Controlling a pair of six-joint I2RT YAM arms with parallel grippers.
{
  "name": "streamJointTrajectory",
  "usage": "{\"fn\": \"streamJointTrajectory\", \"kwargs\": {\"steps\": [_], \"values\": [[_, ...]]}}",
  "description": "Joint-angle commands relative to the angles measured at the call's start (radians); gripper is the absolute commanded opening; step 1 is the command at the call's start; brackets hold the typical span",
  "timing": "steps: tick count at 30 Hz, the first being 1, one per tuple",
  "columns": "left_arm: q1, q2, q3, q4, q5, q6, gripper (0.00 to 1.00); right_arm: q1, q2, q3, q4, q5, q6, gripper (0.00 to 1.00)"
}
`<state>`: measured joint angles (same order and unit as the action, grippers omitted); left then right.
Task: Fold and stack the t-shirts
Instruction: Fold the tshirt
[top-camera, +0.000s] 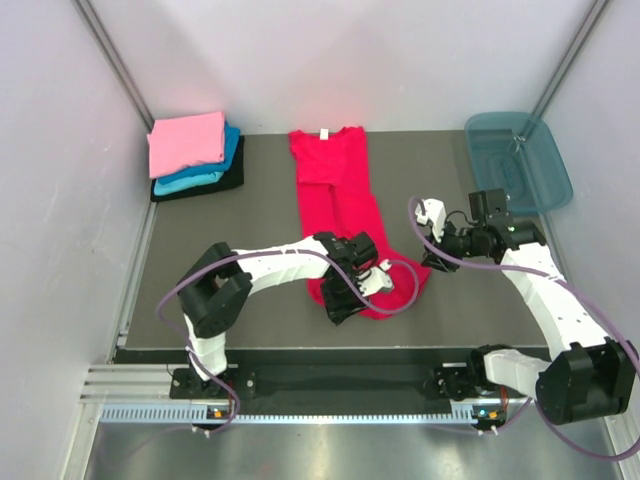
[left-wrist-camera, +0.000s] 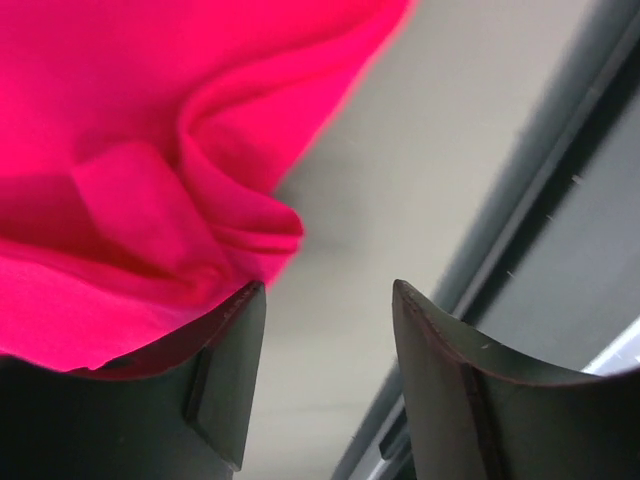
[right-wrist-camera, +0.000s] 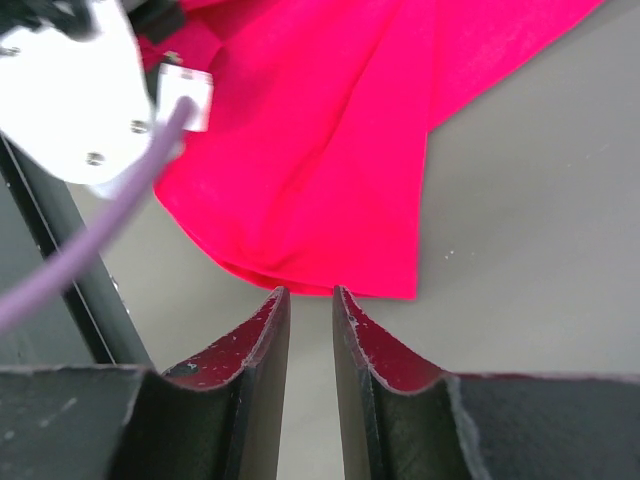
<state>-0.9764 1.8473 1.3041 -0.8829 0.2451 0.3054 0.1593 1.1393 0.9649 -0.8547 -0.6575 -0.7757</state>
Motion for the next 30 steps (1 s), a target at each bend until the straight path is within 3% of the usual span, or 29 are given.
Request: {"fn": "streamJointTrajectory", "kwargs": {"steps": [1, 7, 14, 17, 18, 20, 30], "values": [[-0.002, 0.03, 0.055, 0.061, -0.069, -0.015, 0.6, -0.015, -0.033, 0.028, 0.003, -0.014, -0.022, 0.25], [-0.004, 0.049, 0.044, 0.085, -0.133, -0.022, 0.59, -0.02, -0.055, -0.006, -0.003, -0.022, -0.033, 0.25], [-0.018, 0.076, 0.034, 0.101, -0.142, -0.012, 0.46, -0.024, -0.032, -0.011, 0.011, -0.031, -0.025, 0.25], [-0.028, 0.079, 0.035, 0.093, -0.139, -0.008, 0.24, -0.027, -0.035, -0.015, 0.011, -0.031, -0.02, 0.25], [-0.028, 0.07, 0.035, 0.082, -0.139, -0.006, 0.1, -0.029, -0.039, -0.015, 0.013, -0.031, -0.022, 0.25], [-0.03, 0.05, 0.038, 0.058, -0.147, -0.003, 0.01, -0.03, -0.05, -0.02, 0.013, -0.028, -0.023, 0.25], [-0.03, -0.178, -0.078, -0.109, -0.107, 0.076, 0.0, -0.03, -0.046, -0.022, 0.016, -0.047, -0.017, 0.25]]}}
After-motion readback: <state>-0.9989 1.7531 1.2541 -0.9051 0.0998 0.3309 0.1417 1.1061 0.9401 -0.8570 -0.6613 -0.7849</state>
